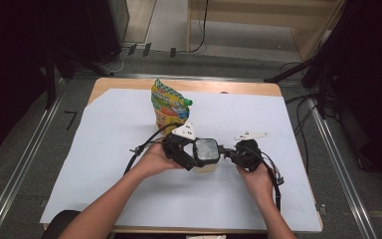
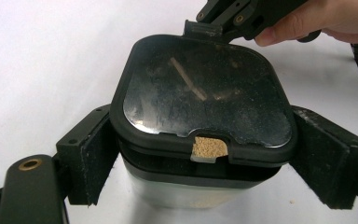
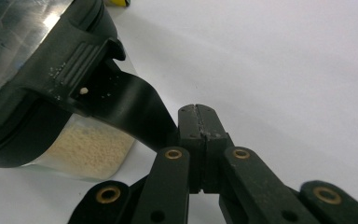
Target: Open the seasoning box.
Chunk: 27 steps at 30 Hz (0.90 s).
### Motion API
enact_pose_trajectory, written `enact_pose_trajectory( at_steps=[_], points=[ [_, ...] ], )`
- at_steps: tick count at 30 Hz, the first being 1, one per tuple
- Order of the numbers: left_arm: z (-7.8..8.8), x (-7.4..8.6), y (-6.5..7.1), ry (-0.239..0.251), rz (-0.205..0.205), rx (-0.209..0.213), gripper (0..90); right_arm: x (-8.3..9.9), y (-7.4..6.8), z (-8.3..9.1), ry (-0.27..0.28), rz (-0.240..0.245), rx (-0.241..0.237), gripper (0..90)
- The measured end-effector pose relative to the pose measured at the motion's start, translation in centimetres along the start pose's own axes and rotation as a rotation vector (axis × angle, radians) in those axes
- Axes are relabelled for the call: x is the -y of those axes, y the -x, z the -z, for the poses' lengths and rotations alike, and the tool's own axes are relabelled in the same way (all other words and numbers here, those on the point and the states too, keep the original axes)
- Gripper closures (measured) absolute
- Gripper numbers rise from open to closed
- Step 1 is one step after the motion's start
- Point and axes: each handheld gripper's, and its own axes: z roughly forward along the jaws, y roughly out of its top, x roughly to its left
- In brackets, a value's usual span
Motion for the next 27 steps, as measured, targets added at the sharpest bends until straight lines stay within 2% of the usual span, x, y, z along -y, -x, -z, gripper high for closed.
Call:
enact_pose_trajectory(
  at_steps=[1,5,23,24,25,26,27],
  points=[
    [0.1,-0.1,0.0,0.012,0.004,0.002,15.9,0.0,0.0,0.0,0.001,0.0,-0.001,90.0],
    [0.1,-0.3,0.2,0.0,0.002,0.004,15.8,0.0,-0.1,0.0,0.002,0.001,-0.002,90.0],
    [0.4,-1.5,0.8,0.024,0.008,-0.017,15.5,0.1,-0.1,0.3,0.006,0.001,-0.009,90.0],
    [0.6,-1.6,0.7,0.035,0.01,0.018,15.9,0.2,-0.1,0.3,0.008,-0.001,-0.011,90.0],
    [0.7,-1.7,0.7,0.063,0.027,0.062,25.8,0.2,-0.1,0.4,0.01,-0.002,-0.013,90.0],
    [0.7,-1.8,0.8,0.073,0.026,0.061,31.7,0.2,-0.2,0.4,0.009,-0.002,-0.015,90.0],
    [0.6,-2.0,1.1,0.068,0.014,0.044,32.1,0.2,-0.2,0.4,0.009,0.001,-0.013,90.0]
  ],
)
